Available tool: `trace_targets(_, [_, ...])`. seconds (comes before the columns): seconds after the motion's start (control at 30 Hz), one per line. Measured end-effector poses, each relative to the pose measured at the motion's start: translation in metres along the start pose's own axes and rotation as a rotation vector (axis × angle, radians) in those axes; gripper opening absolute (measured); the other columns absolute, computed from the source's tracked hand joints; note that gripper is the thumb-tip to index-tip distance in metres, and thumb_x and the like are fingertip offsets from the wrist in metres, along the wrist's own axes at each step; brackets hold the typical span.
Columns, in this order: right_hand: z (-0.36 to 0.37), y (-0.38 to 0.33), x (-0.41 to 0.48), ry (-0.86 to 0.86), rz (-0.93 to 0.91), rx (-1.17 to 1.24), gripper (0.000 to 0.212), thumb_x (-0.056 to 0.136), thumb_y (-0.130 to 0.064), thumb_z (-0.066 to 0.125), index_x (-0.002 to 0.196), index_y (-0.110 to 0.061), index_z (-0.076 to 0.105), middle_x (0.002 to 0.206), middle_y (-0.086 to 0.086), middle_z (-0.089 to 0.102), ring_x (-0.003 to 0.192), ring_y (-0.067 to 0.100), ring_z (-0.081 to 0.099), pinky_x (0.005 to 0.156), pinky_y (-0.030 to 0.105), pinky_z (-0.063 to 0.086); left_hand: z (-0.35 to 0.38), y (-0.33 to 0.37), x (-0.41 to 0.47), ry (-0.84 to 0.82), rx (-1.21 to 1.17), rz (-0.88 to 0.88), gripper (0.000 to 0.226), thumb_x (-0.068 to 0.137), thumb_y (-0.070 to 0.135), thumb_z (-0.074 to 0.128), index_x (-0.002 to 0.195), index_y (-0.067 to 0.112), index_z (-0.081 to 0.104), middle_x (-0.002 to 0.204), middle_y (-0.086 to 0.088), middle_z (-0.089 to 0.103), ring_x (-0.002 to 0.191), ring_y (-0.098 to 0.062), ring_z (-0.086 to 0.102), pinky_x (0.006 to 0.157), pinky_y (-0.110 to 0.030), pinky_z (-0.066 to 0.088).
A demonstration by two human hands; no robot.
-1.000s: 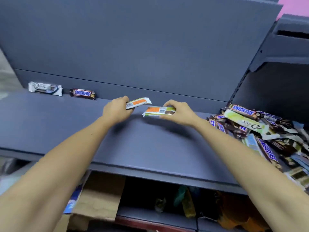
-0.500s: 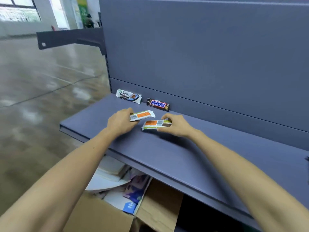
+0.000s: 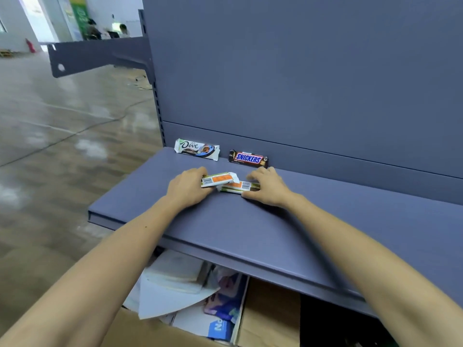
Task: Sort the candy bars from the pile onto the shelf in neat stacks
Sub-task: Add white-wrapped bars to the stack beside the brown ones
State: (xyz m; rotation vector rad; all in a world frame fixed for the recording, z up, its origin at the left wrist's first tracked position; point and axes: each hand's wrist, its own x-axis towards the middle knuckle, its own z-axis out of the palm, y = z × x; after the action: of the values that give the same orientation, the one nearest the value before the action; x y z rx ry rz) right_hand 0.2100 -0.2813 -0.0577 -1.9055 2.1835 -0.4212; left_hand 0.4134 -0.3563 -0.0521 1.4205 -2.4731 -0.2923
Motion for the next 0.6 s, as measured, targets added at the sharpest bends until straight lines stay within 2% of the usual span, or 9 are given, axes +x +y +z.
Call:
trace_targets(0.13, [0.001, -0.013, 0.002, 0.121, -0.102, 0.098, 0.065, 0.078, -0.035, 0.07, 0.136, -0.025, 0.042, 0.139, 0.0, 0.04, 0.126, 0.023, 0.029, 0.108, 0.04, 0.031, 0.002, -0.001, 0.005, -0.013, -0.048, 0.042, 0.028, 0.086, 0.042, 0.056, 0.102, 0.018, 0.055, 0.109, -0.003, 0.063, 0.1, -0.026, 0.057, 0.072, -0.034, 0.044])
trace_targets(0.2, [0.002, -0.02, 0.003, 0.134, -0.224, 0.09, 0.055, 0.078, -0.03, 0.072, 0.128, -0.022, 0.052, 0.132, 0.002, 0.048, 0.119, 0.023, 0.037, 0.102, 0.034, 0.031, 0.001, 0.0, 0.005, -0.034, -0.082, 0.059, 0.028, 0.086, 0.042, 0.057, 0.103, 0.02, 0.057, 0.107, -0.003, 0.065, 0.099, -0.026, 0.057, 0.072, -0.033, 0.044])
trace_targets(0.27, [0.005, -0.027, 0.004, 0.194, -0.321, 0.136, 0.029, 0.079, -0.021, 0.071, 0.106, -0.014, 0.067, 0.109, 0.006, 0.064, 0.099, 0.018, 0.051, 0.089, 0.025, 0.034, -0.001, -0.002, 0.005, -0.053, -0.124, 0.076, 0.027, 0.085, 0.044, 0.059, 0.102, 0.023, 0.058, 0.1, 0.0, 0.066, 0.094, -0.024, 0.058, 0.071, -0.031, 0.043])
trace_targets(0.3, [0.005, -0.031, 0.004, 0.214, -0.299, 0.206, 0.011, 0.079, -0.017, 0.071, 0.09, -0.014, 0.071, 0.092, 0.006, 0.067, 0.085, 0.011, 0.053, 0.078, 0.022, 0.036, -0.003, -0.004, 0.005, -0.057, -0.126, 0.095, 0.027, 0.084, 0.045, 0.059, 0.101, 0.024, 0.058, 0.097, 0.003, 0.066, 0.094, -0.022, 0.058, 0.072, -0.03, 0.041])
trace_targets(0.33, [0.004, -0.033, 0.003, 0.228, -0.264, 0.28, 0.01, 0.08, -0.013, 0.07, 0.073, -0.02, 0.068, 0.075, 0.004, 0.064, 0.071, 0.001, 0.049, 0.068, 0.019, 0.035, -0.004, -0.006, 0.005, -0.051, -0.114, 0.119, 0.029, 0.083, 0.048, 0.06, 0.103, 0.027, 0.058, 0.096, 0.007, 0.065, 0.097, -0.021, 0.057, 0.076, -0.031, 0.039])
trace_targets(0.4, [0.006, -0.038, 0.004, 0.262, -0.183, 0.408, 0.037, 0.081, -0.01, 0.068, 0.051, -0.023, 0.051, 0.057, 0.0, 0.045, 0.056, -0.001, 0.041, 0.055, 0.015, 0.029, -0.008, -0.013, 0.005, -0.03, -0.123, 0.128, 0.038, 0.079, 0.052, 0.062, 0.111, 0.032, 0.056, 0.109, 0.011, 0.064, 0.109, -0.02, 0.054, 0.087, -0.036, 0.034])
trace_targets(0.43, [0.006, -0.04, 0.003, 0.27, -0.138, 0.475, 0.038, 0.082, -0.011, 0.067, 0.049, -0.019, 0.049, 0.056, 0.0, 0.041, 0.052, 0.0, 0.038, 0.053, 0.015, 0.029, -0.011, -0.017, 0.004, -0.033, -0.163, 0.107, 0.044, 0.078, 0.053, 0.064, 0.116, 0.034, 0.054, 0.118, 0.012, 0.061, 0.115, -0.019, 0.05, 0.092, -0.038, 0.031])
trace_targets(0.53, [0.007, -0.048, 0.006, 0.296, 0.013, 0.61, 0.027, 0.085, -0.017, 0.063, 0.06, -0.017, 0.056, 0.058, -0.004, 0.048, 0.05, 0.001, 0.04, 0.053, 0.014, 0.031, -0.018, -0.025, 0.0, -0.035, -0.257, 0.053, 0.057, 0.077, 0.051, 0.066, 0.128, 0.035, 0.046, 0.135, 0.01, 0.05, 0.127, -0.02, 0.04, 0.098, -0.041, 0.026])
trace_targets(0.6, [0.008, -0.053, 0.01, 0.319, 0.073, 0.747, 0.022, 0.088, -0.018, 0.059, 0.069, -0.007, 0.06, 0.06, -0.003, 0.054, 0.054, 0.004, 0.044, 0.058, 0.02, 0.038, -0.022, -0.029, -0.003, -0.024, -0.273, 0.034, 0.058, 0.08, 0.05, 0.064, 0.132, 0.034, 0.043, 0.139, 0.008, 0.046, 0.129, -0.022, 0.037, 0.1, -0.041, 0.024])
